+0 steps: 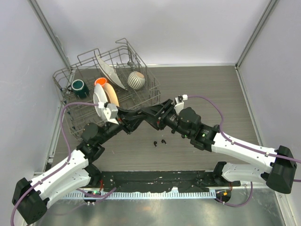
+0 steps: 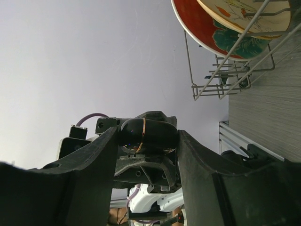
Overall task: Insert the wireless bluetooth earbuds into the charging case
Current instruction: Adjust the charging case.
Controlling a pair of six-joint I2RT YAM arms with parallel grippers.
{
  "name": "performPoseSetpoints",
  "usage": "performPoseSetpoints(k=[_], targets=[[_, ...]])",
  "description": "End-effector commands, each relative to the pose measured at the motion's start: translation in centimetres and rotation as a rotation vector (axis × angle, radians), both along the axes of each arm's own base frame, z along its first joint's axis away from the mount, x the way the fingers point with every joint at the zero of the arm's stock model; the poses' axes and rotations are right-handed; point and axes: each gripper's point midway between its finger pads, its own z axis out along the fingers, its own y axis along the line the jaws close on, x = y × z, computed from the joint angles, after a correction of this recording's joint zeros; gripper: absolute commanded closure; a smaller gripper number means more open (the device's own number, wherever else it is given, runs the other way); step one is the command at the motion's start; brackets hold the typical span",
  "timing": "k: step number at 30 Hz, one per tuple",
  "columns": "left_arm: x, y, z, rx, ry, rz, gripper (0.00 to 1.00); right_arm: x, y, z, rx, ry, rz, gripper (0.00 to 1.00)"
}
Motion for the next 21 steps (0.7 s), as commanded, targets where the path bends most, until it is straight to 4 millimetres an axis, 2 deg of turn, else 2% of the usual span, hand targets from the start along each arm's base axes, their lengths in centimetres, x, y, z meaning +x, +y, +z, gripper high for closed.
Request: performPoseSetpoints(k=[1,3,7,12,14,16,17,21], targets=[[-1.04,-0.34,2.48,-0.034,-0.075,-0.047,0.73,0.14,-0.24,2.39,0.060,-0.029,-0.016,0.99],[-1.11,-0.39,2.40,-0.034,-0.071,-0.051,0.73,0.04,-0.23,2.42,0.062,-0.029,-0.013,0.99],[-1.08,-0.45,2.35,-0.032,-0.069,-0.053,0.61,0.04,-0.27,2.72,0.072,-0.033,-0.015,0.99],[-0.99,-0.49,2.36,-0.031,-0.068,-0.051,0.57,-0.03,-0.24,3.00,0.083,-0.037,-0.010,0.99],[-1.00,-0.52,2.39,-0.033,-0.068,-0.053,0.61,0.02,-0.27,2.90,0.084,-0.034,-0.012,0.99],[-0.91,-0.53,2.30,-0.030,-0.067,-0.051,0.72,-0.04,-0.20,2.83,0.090,-0.028,-0.009,0.99],[-0.94,-0.56,2.29,-0.030,-0.067,-0.053,0.73,-0.04,-0.20,2.73,0.094,-0.027,-0.009,0.99],[-0.88,-0.65,2.21,-0.026,-0.067,-0.055,0.70,-0.20,-0.10,2.93,0.105,-0.027,0.002,0.99]])
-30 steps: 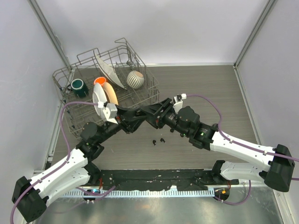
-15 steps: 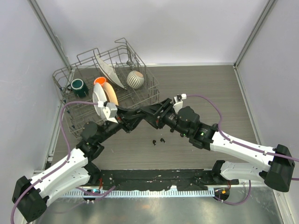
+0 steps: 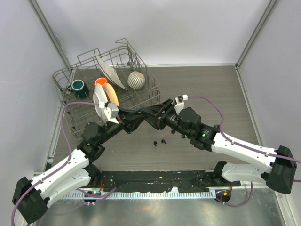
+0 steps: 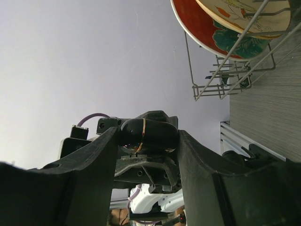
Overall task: Insert the wireless bluetooth earbuds into the charging case
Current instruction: Adjust the charging case.
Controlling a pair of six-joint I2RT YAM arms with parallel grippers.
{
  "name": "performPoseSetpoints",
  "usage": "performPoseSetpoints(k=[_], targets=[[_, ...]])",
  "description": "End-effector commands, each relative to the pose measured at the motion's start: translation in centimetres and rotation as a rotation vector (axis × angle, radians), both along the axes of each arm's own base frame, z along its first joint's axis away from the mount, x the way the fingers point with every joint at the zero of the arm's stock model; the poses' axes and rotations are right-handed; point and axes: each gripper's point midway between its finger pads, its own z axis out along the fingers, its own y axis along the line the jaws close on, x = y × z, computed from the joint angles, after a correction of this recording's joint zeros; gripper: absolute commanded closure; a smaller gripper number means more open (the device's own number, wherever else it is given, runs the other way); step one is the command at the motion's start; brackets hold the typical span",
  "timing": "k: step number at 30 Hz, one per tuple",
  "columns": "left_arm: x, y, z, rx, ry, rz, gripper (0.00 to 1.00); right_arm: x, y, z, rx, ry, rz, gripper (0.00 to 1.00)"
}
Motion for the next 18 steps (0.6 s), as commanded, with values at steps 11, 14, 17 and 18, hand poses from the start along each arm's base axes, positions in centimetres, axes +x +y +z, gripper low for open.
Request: performPoseSetpoints(k=[11,14,17,18], targets=[[-1.20,-0.32,2.93,-0.049,-0.088,-0.052,0.57,-0.52,0.28,3.22,0.133,-0.024,0.029,0.99],[-1.13,-0.08,3.12,-0.060,-0.094,-0.037,0.57,-0.49,0.16,2.94,0.126,-0.017,0.024,0.99],[-1.03,-0.01,3.21,-0.062,-0.098,-0.029,0.64,-0.43,0.10,2.69,0.120,-0.013,0.019,0.99],[-1.04,0.00,3.32,-0.063,-0.102,-0.029,0.70,-0.41,0.09,2.60,0.116,-0.013,0.017,0.99]])
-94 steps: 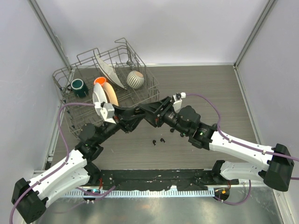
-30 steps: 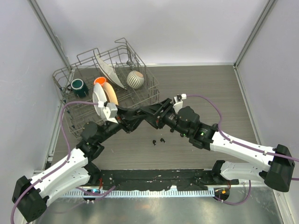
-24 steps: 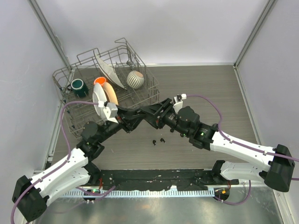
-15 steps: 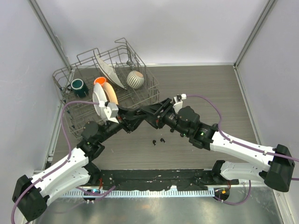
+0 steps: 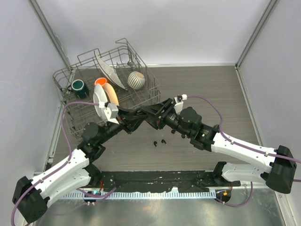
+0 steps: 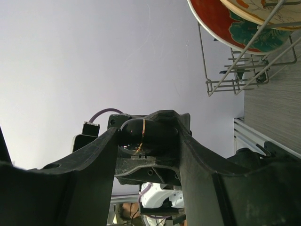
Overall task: Insert the wireless bluetooth earbuds into the charging case
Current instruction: Adjust the charging case.
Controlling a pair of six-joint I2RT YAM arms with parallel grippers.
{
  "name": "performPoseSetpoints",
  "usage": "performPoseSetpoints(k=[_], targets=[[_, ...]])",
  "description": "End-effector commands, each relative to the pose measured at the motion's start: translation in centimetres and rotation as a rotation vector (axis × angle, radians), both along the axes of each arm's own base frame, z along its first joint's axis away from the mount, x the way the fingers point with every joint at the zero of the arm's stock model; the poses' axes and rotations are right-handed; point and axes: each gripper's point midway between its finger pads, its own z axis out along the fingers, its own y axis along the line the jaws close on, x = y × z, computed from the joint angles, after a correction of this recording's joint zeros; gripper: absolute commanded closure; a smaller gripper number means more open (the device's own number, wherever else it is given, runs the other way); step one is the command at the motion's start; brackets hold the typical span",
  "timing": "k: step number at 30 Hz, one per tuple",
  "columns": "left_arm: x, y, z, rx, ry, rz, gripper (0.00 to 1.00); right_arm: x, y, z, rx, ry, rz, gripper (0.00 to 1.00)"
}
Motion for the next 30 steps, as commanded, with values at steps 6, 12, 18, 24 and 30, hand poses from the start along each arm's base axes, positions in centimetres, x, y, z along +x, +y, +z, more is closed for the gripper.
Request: performPoseSetpoints(k=[6,12,18,24,30], targets=[[-0.7,0.3,3.0,-0.060,-0.093,-0.006,1.00,0.0,-0.2,0.8,0.029,-0.011,-0.009,0.99],[-0.9,0.5,3.3,-0.089,-0.113,-0.003,1.00,0.3,-0.9,-0.4,-0.034,-0.005,-0.042,0.99],[-1.6,0.4,3.1,-0.097,-0.177,-0.029,0.89,0.7,-1.8,-0.5,-0.087,-0.027,-0.085,0.99],[-2.0,0.1,3.3,-0.092,-0.185,-0.060,0.79,0.5,-1.5,-0.2,-0.074,-0.033,-0.067,0.99],[-2.1,-0.5,3.1,-0.081,-0.174,-0.095,0.72,0.4,-1.1,-0.2,-0.065,-0.028,-0.054,0.99]])
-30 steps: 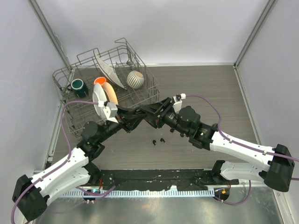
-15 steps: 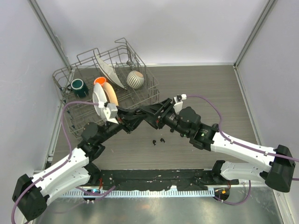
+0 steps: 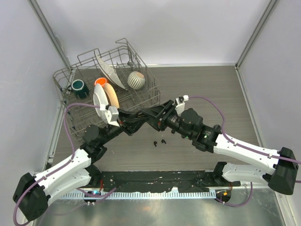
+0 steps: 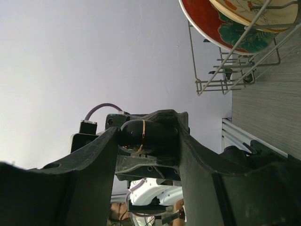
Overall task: Insert the wireless bluetooth earbuds into the charging case
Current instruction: Adjust the charging case.
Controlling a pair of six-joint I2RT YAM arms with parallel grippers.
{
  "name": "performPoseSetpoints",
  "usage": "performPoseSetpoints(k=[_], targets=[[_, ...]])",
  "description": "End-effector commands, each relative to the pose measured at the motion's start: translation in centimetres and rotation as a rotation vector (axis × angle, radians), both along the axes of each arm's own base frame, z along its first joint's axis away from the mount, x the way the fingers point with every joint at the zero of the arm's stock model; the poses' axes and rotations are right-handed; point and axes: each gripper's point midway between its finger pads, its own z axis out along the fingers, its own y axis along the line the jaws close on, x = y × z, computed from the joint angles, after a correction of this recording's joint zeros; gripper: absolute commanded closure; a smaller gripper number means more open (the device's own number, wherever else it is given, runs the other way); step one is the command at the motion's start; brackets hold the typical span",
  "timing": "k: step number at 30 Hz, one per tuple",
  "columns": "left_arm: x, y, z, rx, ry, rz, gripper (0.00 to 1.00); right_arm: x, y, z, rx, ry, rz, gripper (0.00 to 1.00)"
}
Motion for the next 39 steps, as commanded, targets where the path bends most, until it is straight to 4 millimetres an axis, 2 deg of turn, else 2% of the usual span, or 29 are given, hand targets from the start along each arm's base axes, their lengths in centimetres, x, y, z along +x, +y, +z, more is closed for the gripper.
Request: performPoseSetpoints(k=[1,18,28,31,32,34,37,38,39], targets=[[-1.5,-0.1,3.7,-0.057,-0.137,-0.054,0.72,0.7,-0.3,0.5,-0.005,-0.005,-0.038,0.99],[-1.7,-0.3,3.3,-0.039,-0.152,-0.069,0.68,0.8,-0.2,0.3,-0.004,0.003,-0.035,0.99],[-2.3,-0.6,3.1,-0.018,-0.178,-0.104,0.70,0.8,-0.2,0.3,0.001,0.004,-0.034,0.99],[-2.3,-0.7,3.2,-0.021,-0.178,-0.105,0.87,0.8,-0.2,0.2,0.001,0.006,-0.034,0.99],[-2.2,-0.7,3.2,-0.024,-0.177,-0.104,1.00,0.8,-0.2,0.2,-0.002,0.008,-0.034,0.99],[-2.3,-0.5,3.4,-0.035,-0.185,-0.099,1.00,0.9,-0.2,-0.4,-0.018,0.012,-0.037,0.99],[-2.1,-0.4,3.2,-0.037,-0.190,-0.086,1.00,1.0,-0.4,-2.0,-0.069,0.015,-0.047,0.89],[-2.1,-0.2,3.5,-0.048,-0.197,-0.078,1.00,1.0,-0.5,-2.5,-0.086,0.014,-0.050,0.73],[-2.1,-0.3,3.3,-0.047,-0.197,-0.077,1.00,1.0,-0.8,-3.2,-0.109,0.006,-0.057,0.62]])
